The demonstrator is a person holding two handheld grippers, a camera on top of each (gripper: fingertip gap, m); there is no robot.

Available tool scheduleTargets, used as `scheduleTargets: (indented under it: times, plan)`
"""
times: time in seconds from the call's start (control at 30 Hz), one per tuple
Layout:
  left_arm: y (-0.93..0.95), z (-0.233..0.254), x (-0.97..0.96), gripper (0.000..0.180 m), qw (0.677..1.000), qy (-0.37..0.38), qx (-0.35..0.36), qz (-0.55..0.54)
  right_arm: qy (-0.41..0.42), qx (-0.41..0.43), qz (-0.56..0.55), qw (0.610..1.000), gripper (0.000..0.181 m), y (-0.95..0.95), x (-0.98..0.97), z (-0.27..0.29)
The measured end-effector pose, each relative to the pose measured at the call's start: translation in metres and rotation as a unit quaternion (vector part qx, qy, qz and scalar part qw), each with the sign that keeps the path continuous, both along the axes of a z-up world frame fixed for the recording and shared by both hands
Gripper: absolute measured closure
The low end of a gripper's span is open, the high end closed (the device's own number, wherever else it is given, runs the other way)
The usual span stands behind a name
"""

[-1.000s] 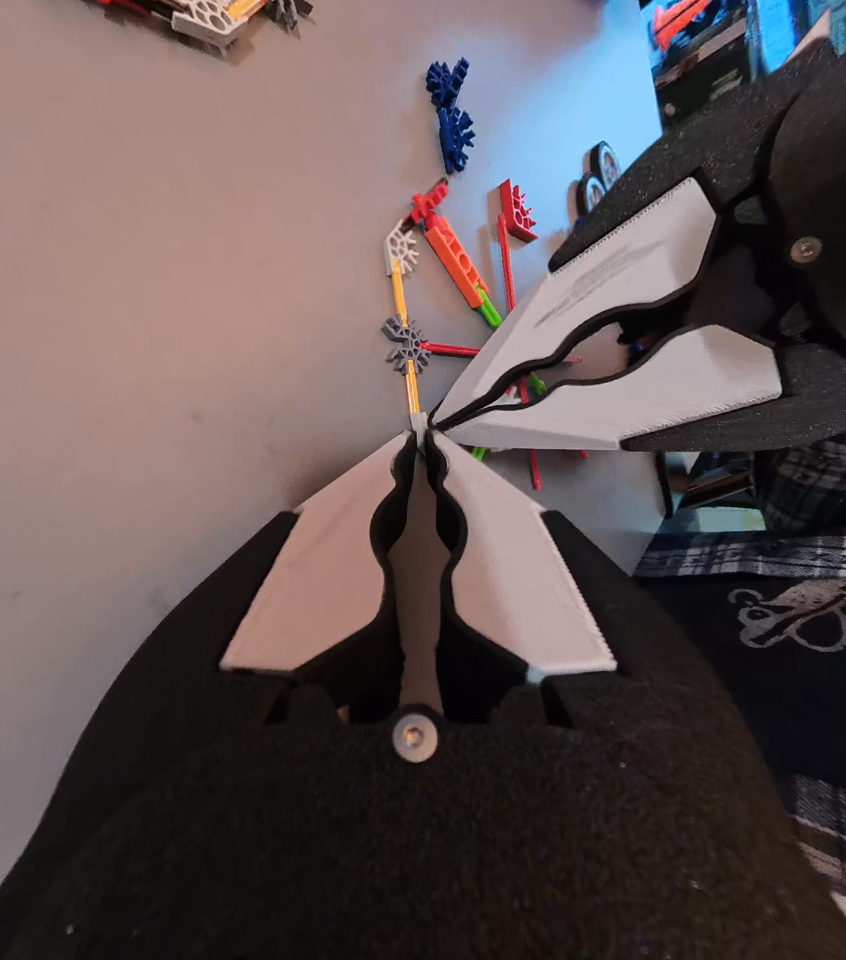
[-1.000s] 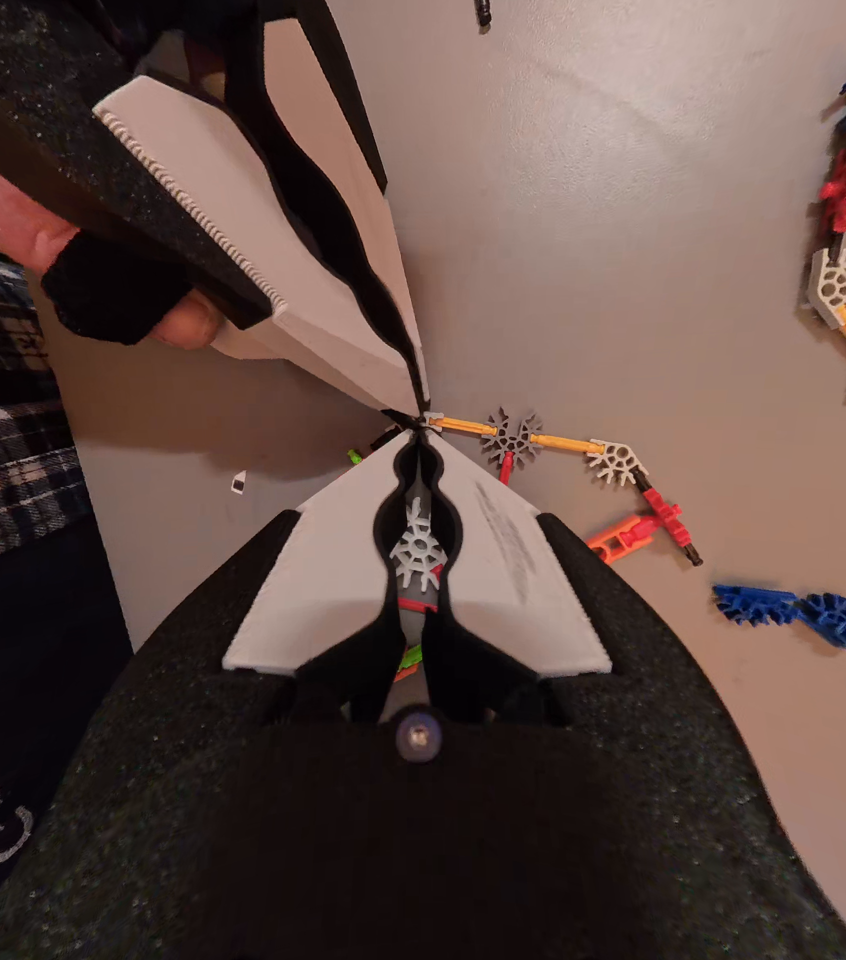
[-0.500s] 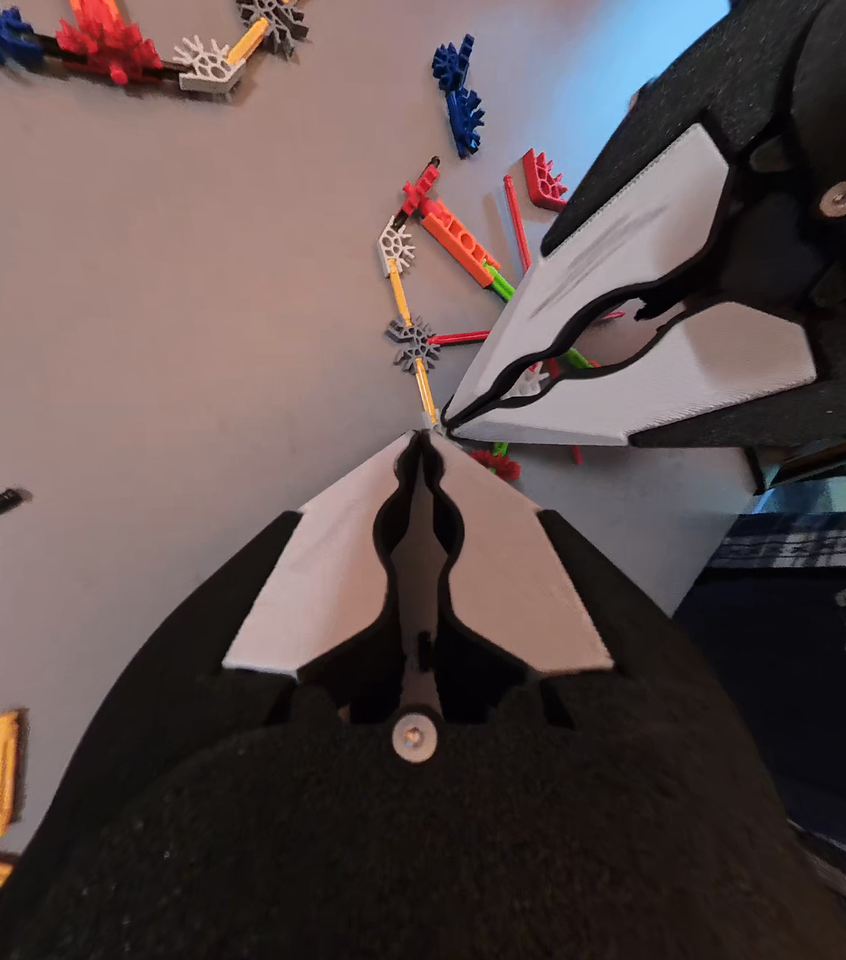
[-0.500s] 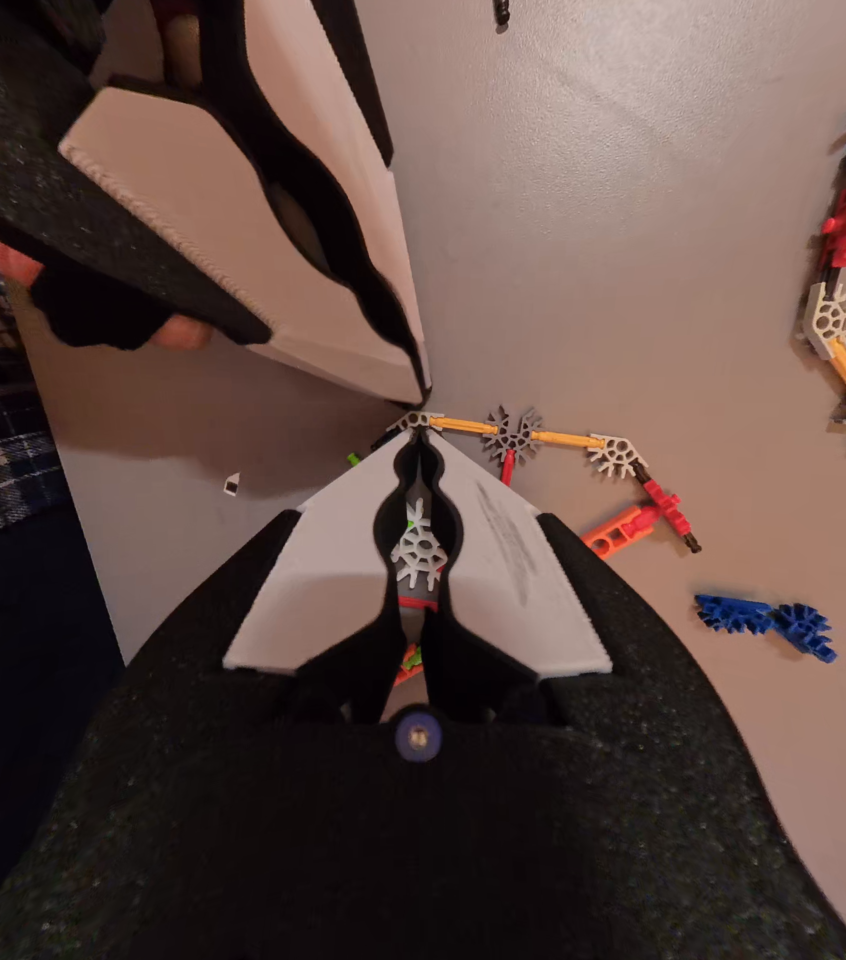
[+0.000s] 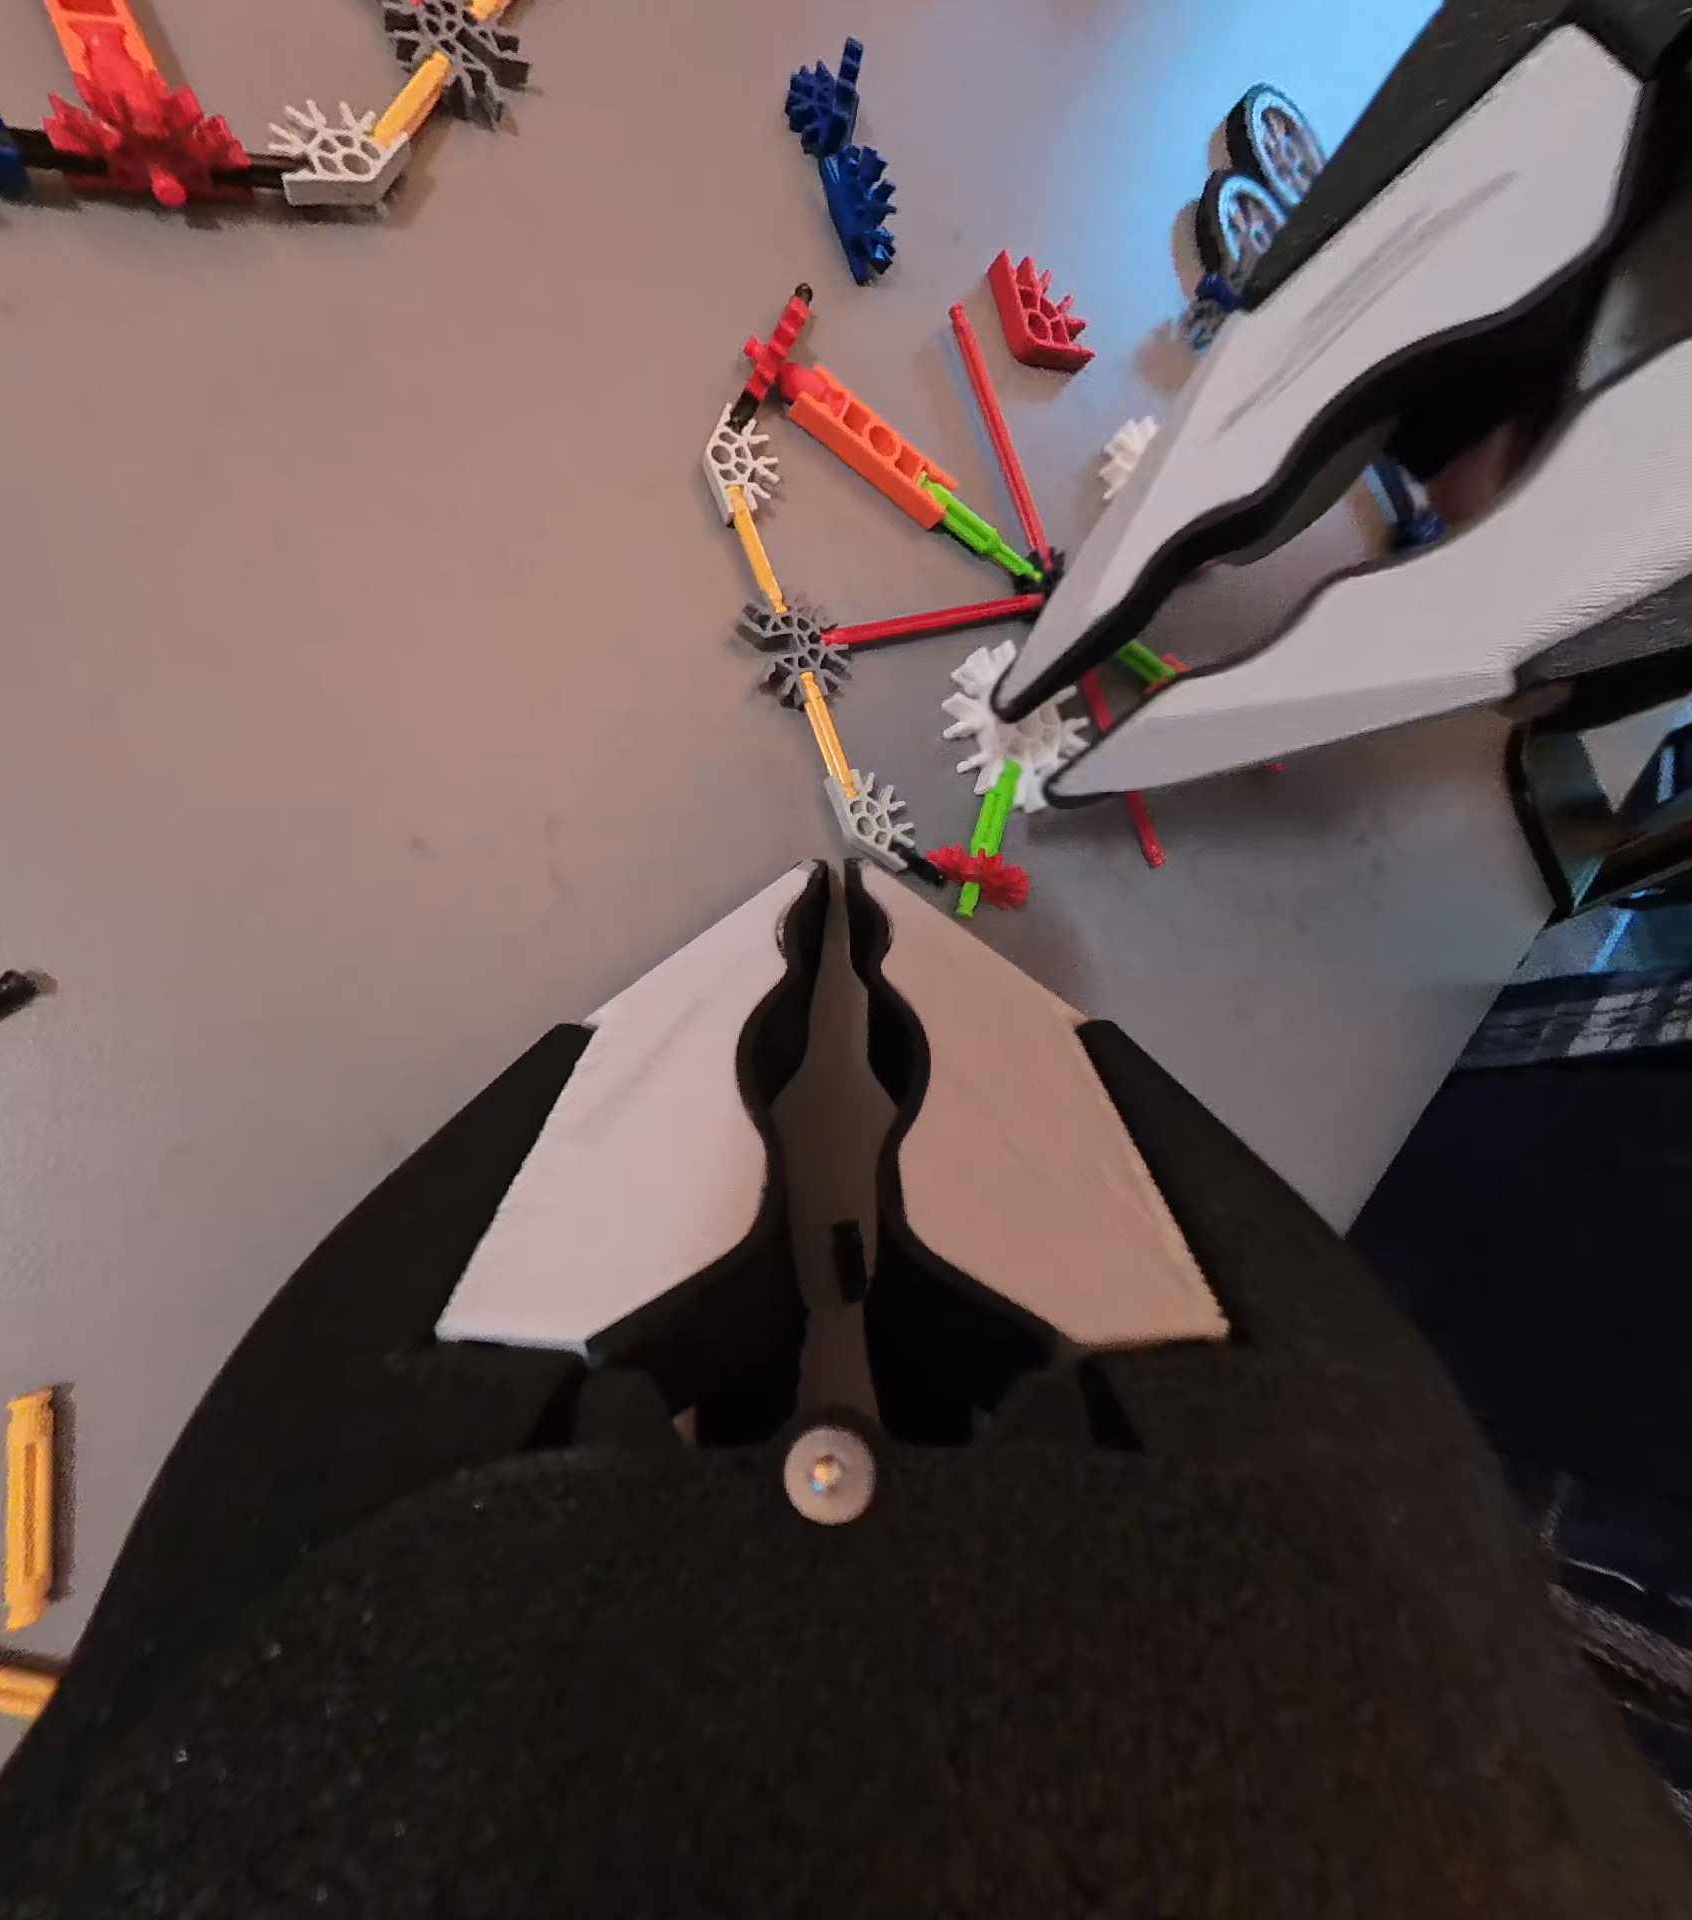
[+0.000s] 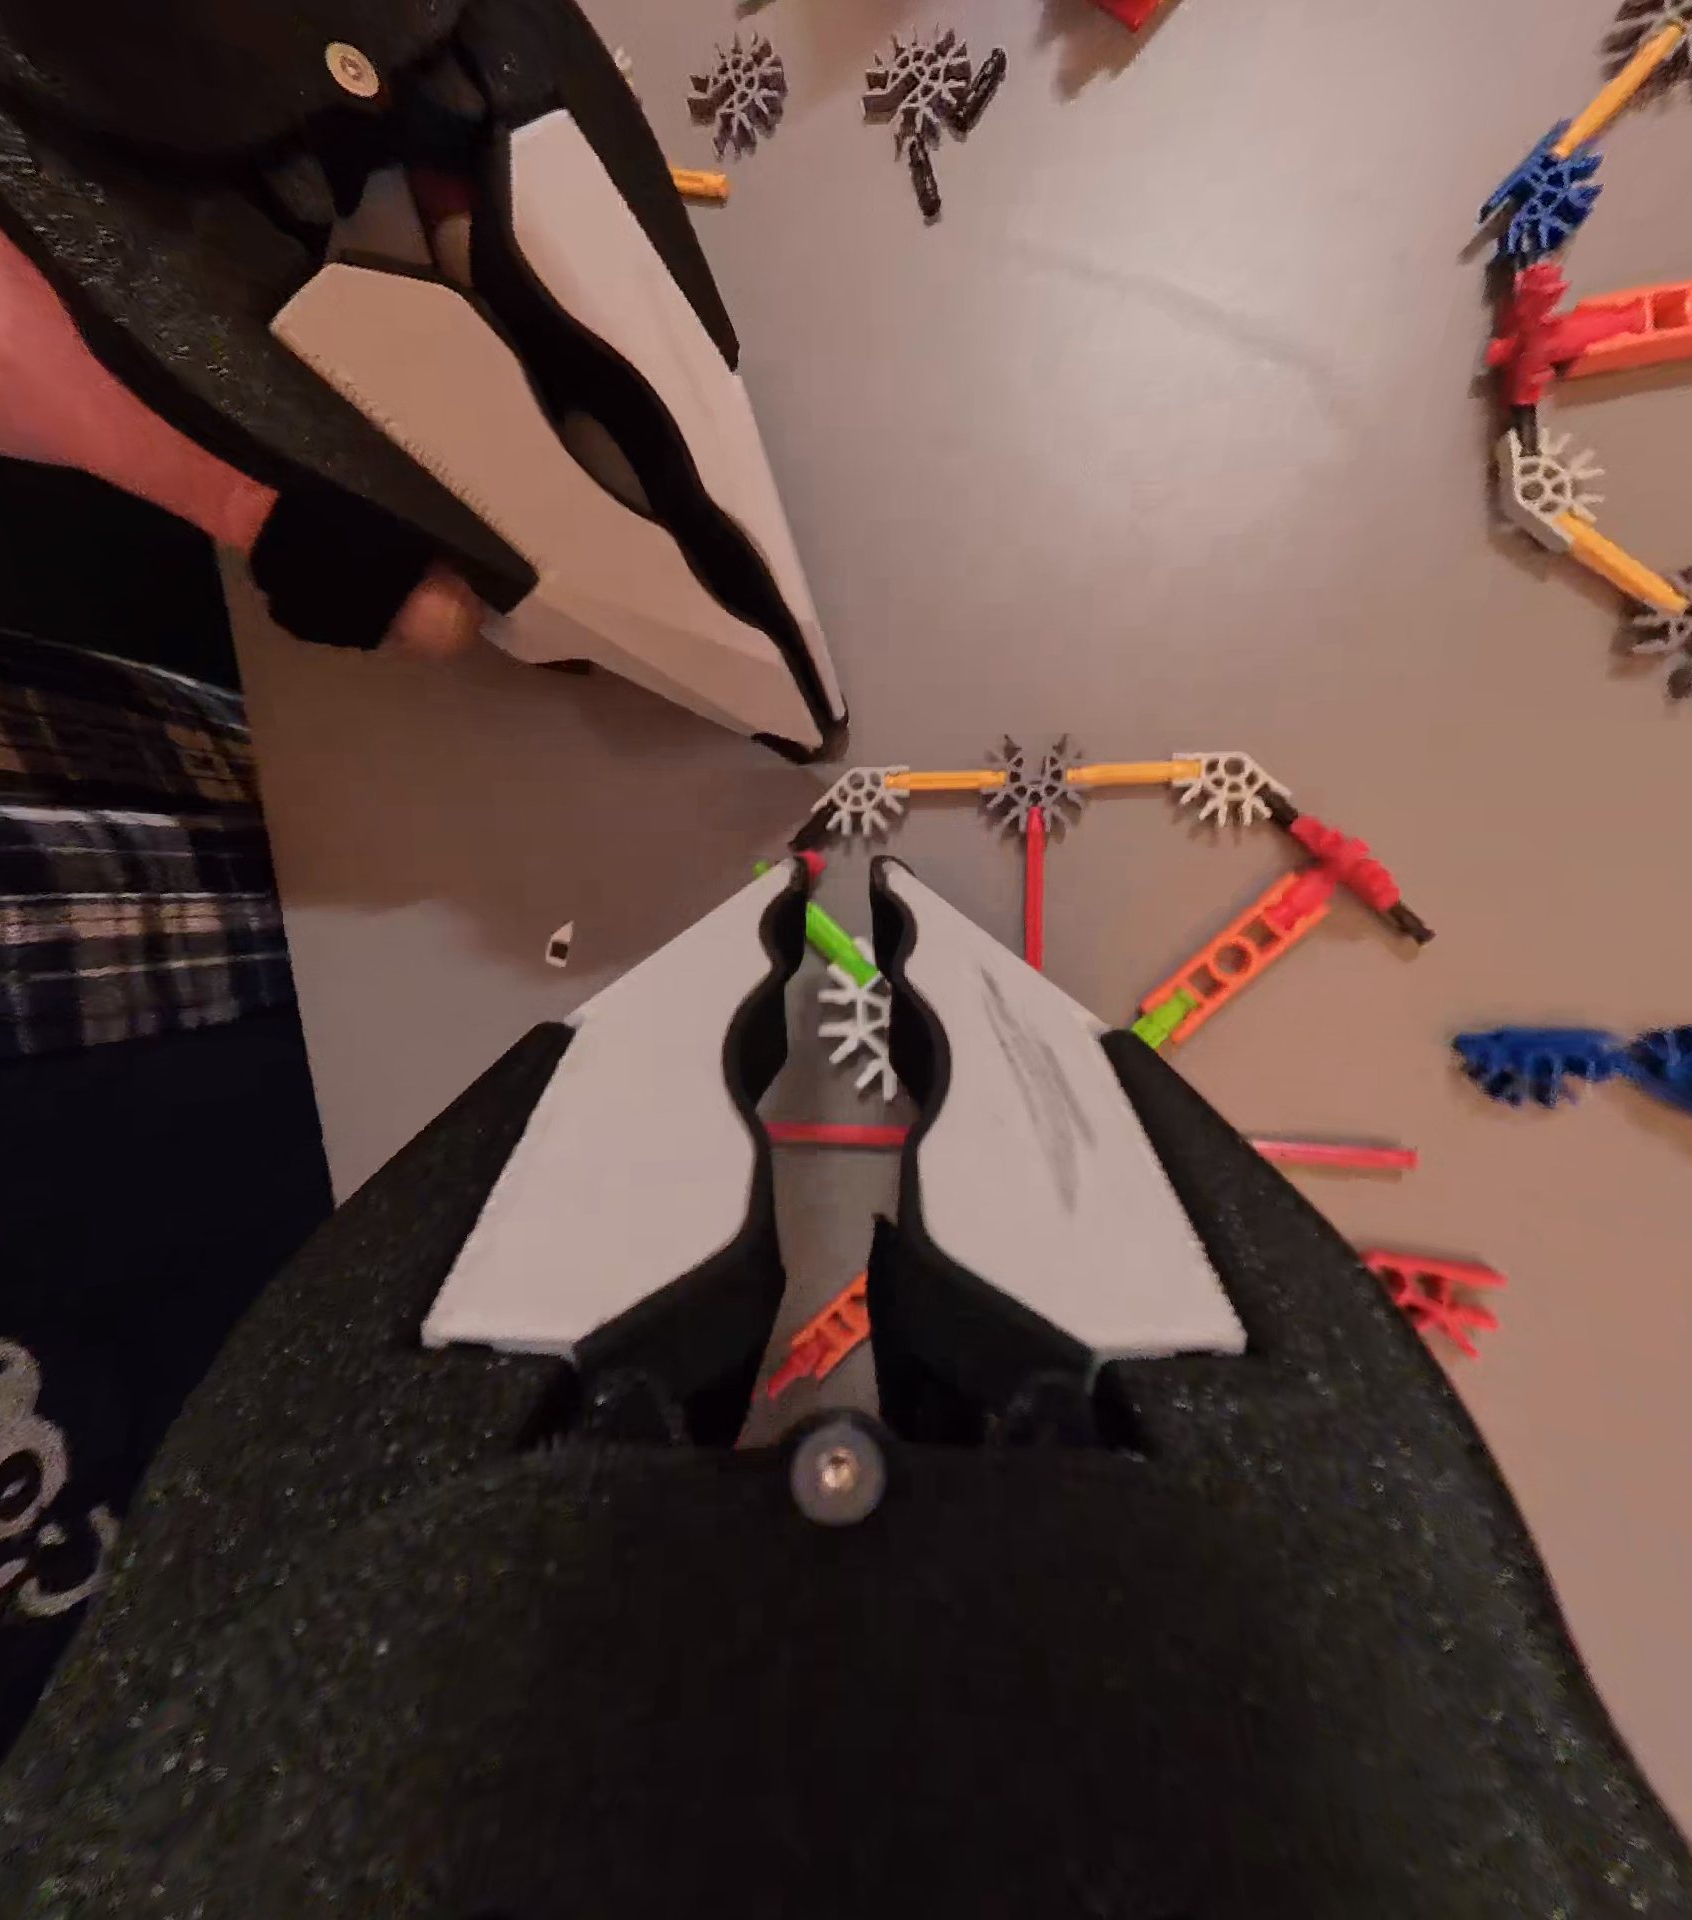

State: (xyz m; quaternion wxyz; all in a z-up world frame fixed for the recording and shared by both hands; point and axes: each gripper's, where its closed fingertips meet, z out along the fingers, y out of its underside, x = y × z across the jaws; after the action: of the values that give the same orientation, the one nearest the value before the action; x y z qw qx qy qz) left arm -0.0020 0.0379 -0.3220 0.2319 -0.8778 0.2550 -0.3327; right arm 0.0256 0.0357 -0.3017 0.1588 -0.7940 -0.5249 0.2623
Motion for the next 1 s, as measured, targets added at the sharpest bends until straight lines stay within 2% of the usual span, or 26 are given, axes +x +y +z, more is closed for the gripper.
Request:
scheduleTargets:
  times: [0.07,0.27,0.53,0.63,0.8,1.0]
  plan:
    - [-0.002,0.0,0.003,0.178,1.0,0.004,0.006,-0.016,0.0,0.008,0.003,1.0,0.165,-0.009,0.005,0.0]
    - [-0.002,-0.002,0.011,0.18,0.999,0.017,0.018,-0.024,-0.019,0.047,-0.002,0.999,0.165,-0.022,0.002,-0.018]
    - [-0.012,-0.001,0.022,0.179,0.999,0.007,0.019,-0.048,-0.004,0.042,-0.013,0.999,0.174,-0.028,0.006,-0.021]
    - [-0.012,0.007,0.023,0.179,0.996,0.012,0.054,-0.07,0.003,0.036,-0.018,0.999,0.174,-0.03,0.008,-0.021]
    - [-0.011,0.008,0.02,0.174,0.973,0.094,0.154,-0.144,0.016,0.029,-0.013,0.999,0.174,-0.037,0.008,-0.021]
    - [-0.018,0.003,0.019,0.156,0.935,0.141,0.239,-0.222,0.025,0.021,-0.015,0.999,0.174,-0.041,0.009,-0.02]
